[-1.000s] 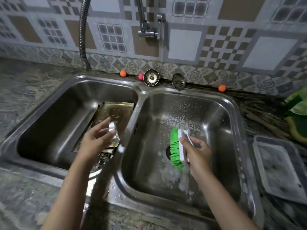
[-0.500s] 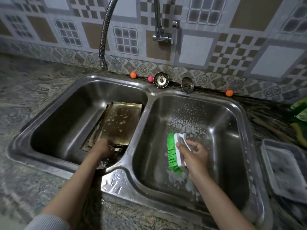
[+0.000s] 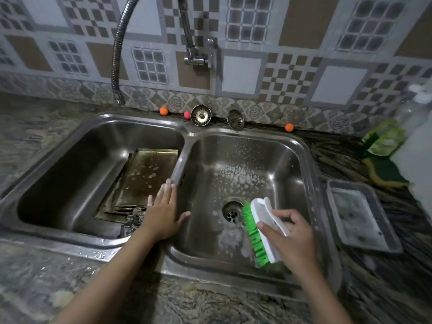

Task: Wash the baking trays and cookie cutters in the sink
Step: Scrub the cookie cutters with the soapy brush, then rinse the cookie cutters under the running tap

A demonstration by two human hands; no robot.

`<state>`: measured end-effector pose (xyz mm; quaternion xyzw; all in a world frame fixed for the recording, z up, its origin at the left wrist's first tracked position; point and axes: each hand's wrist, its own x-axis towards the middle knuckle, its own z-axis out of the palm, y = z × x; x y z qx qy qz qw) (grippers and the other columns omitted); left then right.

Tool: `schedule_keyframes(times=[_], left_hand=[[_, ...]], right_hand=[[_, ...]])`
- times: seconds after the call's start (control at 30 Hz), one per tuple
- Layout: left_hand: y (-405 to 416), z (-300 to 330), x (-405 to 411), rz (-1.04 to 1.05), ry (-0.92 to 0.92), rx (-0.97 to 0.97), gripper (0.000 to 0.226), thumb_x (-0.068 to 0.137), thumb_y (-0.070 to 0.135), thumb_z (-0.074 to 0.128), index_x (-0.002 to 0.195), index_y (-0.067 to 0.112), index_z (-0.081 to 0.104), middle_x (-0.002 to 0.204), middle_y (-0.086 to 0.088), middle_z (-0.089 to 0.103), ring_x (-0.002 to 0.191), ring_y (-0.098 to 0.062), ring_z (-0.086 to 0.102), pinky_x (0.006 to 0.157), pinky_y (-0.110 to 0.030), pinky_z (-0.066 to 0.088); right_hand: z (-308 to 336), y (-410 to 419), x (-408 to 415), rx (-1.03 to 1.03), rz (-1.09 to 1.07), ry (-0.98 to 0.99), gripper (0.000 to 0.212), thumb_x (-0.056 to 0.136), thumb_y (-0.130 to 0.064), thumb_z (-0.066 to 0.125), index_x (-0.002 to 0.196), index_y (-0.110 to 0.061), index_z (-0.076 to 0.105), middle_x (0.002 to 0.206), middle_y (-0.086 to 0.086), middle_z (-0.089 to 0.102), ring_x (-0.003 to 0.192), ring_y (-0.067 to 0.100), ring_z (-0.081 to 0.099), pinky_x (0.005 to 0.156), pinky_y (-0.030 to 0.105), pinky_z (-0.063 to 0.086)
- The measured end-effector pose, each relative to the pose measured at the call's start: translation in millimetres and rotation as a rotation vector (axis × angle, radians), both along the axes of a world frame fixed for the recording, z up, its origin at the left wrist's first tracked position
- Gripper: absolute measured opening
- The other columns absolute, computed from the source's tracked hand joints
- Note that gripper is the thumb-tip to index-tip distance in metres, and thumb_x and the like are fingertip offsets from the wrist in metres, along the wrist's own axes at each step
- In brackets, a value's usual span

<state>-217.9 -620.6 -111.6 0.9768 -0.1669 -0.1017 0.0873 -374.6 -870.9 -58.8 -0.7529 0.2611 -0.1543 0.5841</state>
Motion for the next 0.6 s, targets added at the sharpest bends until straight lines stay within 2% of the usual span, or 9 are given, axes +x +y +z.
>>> schedule_keyframes(times=[0.13,0.2,0.27,0.33,0.43,0.53,0.6], left_hand=[[-1.5,-4.4,1.1,-0.016,-0.073,0.025,0.092,0.091,0.060,0.038,0.151,0.005,-0.005,0.159,-0.013,-0.013,0.148,-0.027,-0.005,0.117,-0.048,0.006],[-2.1,-5.4,2.2,-0.027,-0.089,0.022,0.093,0.090,0.058,0.041,0.151,0.003,-0.002,0.159,-0.014,-0.011,0.148,-0.029,-0.004,0.117,-0.048,0.006],[-2.9,-6.4,1.7,-0.034,-0.099,0.038,0.093,0.090,0.058,0.043,0.151,0.003,-0.001,0.159,-0.015,-0.009,0.148,-0.029,-0.004,0.117,-0.049,0.006],[-3.1,-7.5,1.7,-0.030,-0.099,0.056,0.094,0.089,0.058,0.043,0.151,0.004,-0.001,0.159,-0.014,-0.009,0.148,-0.029,-0.004,0.117,-0.050,0.007],[-3.8,-8.5,2.4,-0.026,-0.099,0.059,0.094,0.089,0.058,0.045,0.151,0.004,0.000,0.159,-0.015,-0.008,0.147,-0.030,-0.002,0.117,-0.052,0.009],[-5.3,-8.7,1.2,-0.024,-0.098,0.056,0.093,0.089,0.056,0.046,0.151,0.003,0.002,0.160,-0.015,-0.006,0.147,-0.030,-0.001,0.117,-0.052,0.008],[-5.3,-7.6,0.7,-0.025,-0.093,0.054,0.092,0.090,0.056,0.045,0.151,0.004,0.001,0.160,-0.015,-0.007,0.148,-0.030,-0.002,0.117,-0.051,0.007]], right_hand=[[12.6,-33.4,-52.9,-0.164,-0.061,0.021,0.031,0.067,-0.015,0.086,0.085,-0.025,0.062,0.090,-0.011,0.065,0.079,0.000,0.061,0.061,0.018,0.047],[14.1,-50.2,-77.1,-0.236,-0.102,0.040,0.032,0.068,-0.015,0.085,0.088,-0.024,0.063,0.093,-0.011,0.063,0.083,0.004,0.059,0.061,0.021,0.044],[12.5,-66.5,-98.0,-0.280,-0.155,0.064,0.032,0.068,-0.016,0.085,0.091,-0.023,0.063,0.097,-0.004,0.063,0.087,0.016,0.058,0.063,0.028,0.044],[9.5,-79.4,-113.7,-0.299,-0.197,0.092,0.031,0.069,-0.016,0.085,0.090,-0.023,0.063,0.098,-0.001,0.062,0.090,0.020,0.058,0.060,0.028,0.043],[5.9,-89.3,-127.8,-0.353,-0.190,0.098,0.031,0.069,-0.016,0.085,0.088,-0.025,0.061,0.100,0.000,0.063,0.091,0.019,0.058,0.058,0.023,0.042],[4.7,-92.7,-134.3,-0.404,-0.168,0.114,0.031,0.070,-0.017,0.084,0.089,-0.025,0.060,0.096,-0.003,0.062,0.084,0.013,0.056,0.055,0.018,0.041],[1.9,-93.4,-137.8,-0.428,-0.191,0.143,0.031,0.071,-0.017,0.083,0.092,-0.024,0.061,0.093,-0.002,0.061,0.080,0.014,0.056,0.056,0.025,0.045]])
